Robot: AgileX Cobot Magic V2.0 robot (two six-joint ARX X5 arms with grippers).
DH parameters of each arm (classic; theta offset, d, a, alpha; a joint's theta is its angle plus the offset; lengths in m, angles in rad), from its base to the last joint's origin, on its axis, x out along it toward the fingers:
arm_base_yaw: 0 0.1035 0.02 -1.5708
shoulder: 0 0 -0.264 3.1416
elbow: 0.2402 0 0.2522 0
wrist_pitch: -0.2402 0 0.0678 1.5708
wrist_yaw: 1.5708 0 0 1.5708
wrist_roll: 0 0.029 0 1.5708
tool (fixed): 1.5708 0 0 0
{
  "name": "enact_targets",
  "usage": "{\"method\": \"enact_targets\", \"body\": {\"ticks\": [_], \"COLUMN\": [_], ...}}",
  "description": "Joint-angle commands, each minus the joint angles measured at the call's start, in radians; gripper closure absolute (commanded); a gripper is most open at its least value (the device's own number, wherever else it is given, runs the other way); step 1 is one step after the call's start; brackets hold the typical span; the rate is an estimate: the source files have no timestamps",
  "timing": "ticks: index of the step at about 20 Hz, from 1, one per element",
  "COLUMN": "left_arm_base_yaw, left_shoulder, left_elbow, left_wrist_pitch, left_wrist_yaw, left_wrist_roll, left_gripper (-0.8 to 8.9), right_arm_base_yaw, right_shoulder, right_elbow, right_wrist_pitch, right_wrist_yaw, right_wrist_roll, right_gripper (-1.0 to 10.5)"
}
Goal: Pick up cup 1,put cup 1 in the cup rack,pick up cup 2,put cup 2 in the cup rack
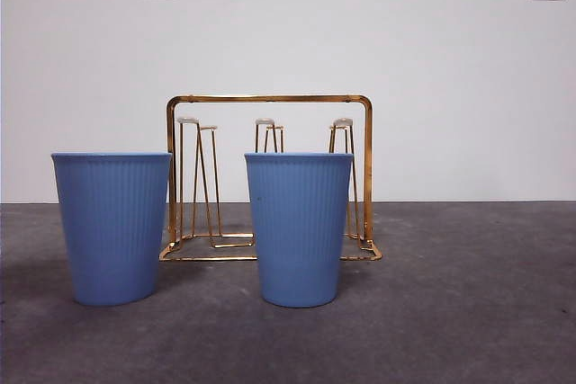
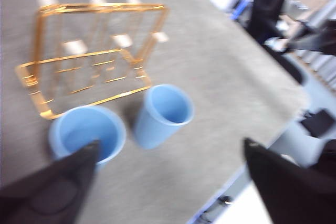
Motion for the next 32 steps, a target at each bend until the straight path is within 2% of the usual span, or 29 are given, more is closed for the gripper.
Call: {"method": "enact_targets", "body": {"ticks": [1,4,7,11,14,17,20,22,26,32], "left_arm_base_yaw": [-0.027,-0.061,-0.087,-0.107,-0.116,-0.127,-0.139,-0.146,-0.169,-0.194], "left_shoulder": [0.016,0.043,0.058,0.063,0.063,0.067,0.074,0.082,0.097,0.138], "left_elbow": [0.002,0.004,0.008,0.008,0.008,0.008,0.008,0.008,0.008,0.008], "left_wrist_pitch": [0.029,0.030,0.034,0.059,0.066,0.071,0.084,0.085,0.090,0.170], "left_wrist_yaw": [0.039,0.039,0.039,0.040,0.040,0.039,0.040,0.039,0.039,0.054], "left_wrist_roll": [-0.022,-0.032,-0.036,-0.063,-0.066,-0.077,-0.089,-0.089,-0.093,-0.167], "left_gripper": [0.61,0.61,0.62,0.62,0.62,0.62,0.62,0.62,0.62,0.62], "right_arm_base_yaw": [0.077,0.209,0.328,0.425,0.456,0.478,0.488,0.494,0.497,0.497], "right_shoulder": [0.078,0.224,0.399,0.611,0.720,0.793,0.842,0.869,0.896,0.866], "right_elbow": [0.033,0.092,0.167,0.228,0.232,0.232,0.232,0.232,0.232,0.233], "right_wrist_pitch": [0.040,0.091,0.092,0.134,0.166,0.194,0.216,0.225,0.234,0.209], "right_wrist_yaw": [0.019,0.160,0.296,0.389,0.416,0.432,0.439,0.441,0.443,0.443], "right_wrist_roll": [0.037,0.087,0.100,0.130,0.154,0.164,0.179,0.180,0.176,0.139], "right_gripper": [4.1,4.1,4.1,4.2,4.2,5.4,5.5,6.5,9.4,9.6]}}
